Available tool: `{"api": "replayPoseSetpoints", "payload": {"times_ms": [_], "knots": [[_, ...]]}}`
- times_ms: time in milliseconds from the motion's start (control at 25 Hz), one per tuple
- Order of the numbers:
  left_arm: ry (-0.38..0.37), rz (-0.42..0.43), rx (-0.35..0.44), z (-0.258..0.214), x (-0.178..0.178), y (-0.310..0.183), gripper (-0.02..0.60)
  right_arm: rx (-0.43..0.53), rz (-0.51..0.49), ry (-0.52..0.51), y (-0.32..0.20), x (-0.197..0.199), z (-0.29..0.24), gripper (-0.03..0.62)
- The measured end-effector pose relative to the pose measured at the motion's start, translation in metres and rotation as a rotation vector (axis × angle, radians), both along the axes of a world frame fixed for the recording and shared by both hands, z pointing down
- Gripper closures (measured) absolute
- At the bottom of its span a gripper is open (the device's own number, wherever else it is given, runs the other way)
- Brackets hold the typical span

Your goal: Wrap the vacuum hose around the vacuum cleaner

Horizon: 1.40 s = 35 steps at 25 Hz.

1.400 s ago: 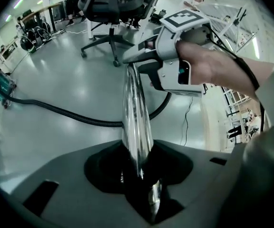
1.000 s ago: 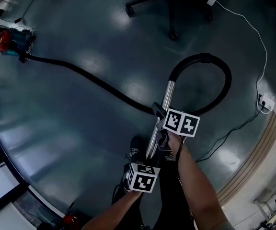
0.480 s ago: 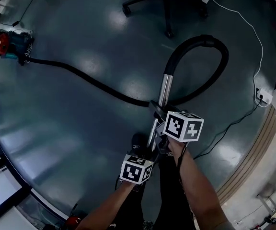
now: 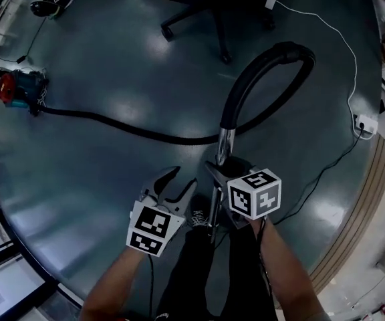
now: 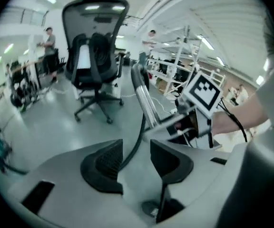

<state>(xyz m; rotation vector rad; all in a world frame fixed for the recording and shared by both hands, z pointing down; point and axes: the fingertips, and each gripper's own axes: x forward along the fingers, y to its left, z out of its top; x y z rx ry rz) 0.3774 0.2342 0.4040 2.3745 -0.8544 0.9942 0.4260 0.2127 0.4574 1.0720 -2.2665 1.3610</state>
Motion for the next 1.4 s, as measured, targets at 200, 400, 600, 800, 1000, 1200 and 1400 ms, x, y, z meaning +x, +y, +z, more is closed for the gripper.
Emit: {"api": "replayPoseSetpoints", "payload": {"times_ms": [200, 400, 600, 800, 1000, 1200, 1400], "knots": [[-0.041, 0.327, 0.304, -0.093, 0.071, -0.056, 0.410, 0.036, -0.041, -0.016, 0.012, 0.021, -0.028, 0.448], [-0.064, 0.574, 0.373, -0.130, 0.145, -0.059, 0.410, 0.054, -0.091, 0.018, 0.024, 0.049, -0.049, 0.448], [-0.087, 0.805, 0.449, -0.156, 0.210, -0.036, 0.410, 0.070, -0.154, 0.079, 0.037, 0.080, -0.063, 0.448], [-0.160, 0.941, 0.438, -0.159, 0.254, -0.026, 0.410, 0.108, -0.237, 0.154, 0.051, 0.099, -0.073, 0.448], [-0.250, 0.958, 0.324, -0.146, 0.250, -0.027, 0.410, 0.119, -0.322, 0.201, 0.066, 0.114, -0.073, 0.448], [-0.334, 0.964, 0.181, -0.119, 0.212, -0.024, 0.366, 0.123, -0.422, 0.257, 0.077, 0.124, -0.067, 0.448], [-0.349, 0.914, 0.068, -0.104, 0.179, -0.021, 0.345, 0.167, -0.578, 0.359, 0.079, 0.126, -0.058, 0.448]]}}
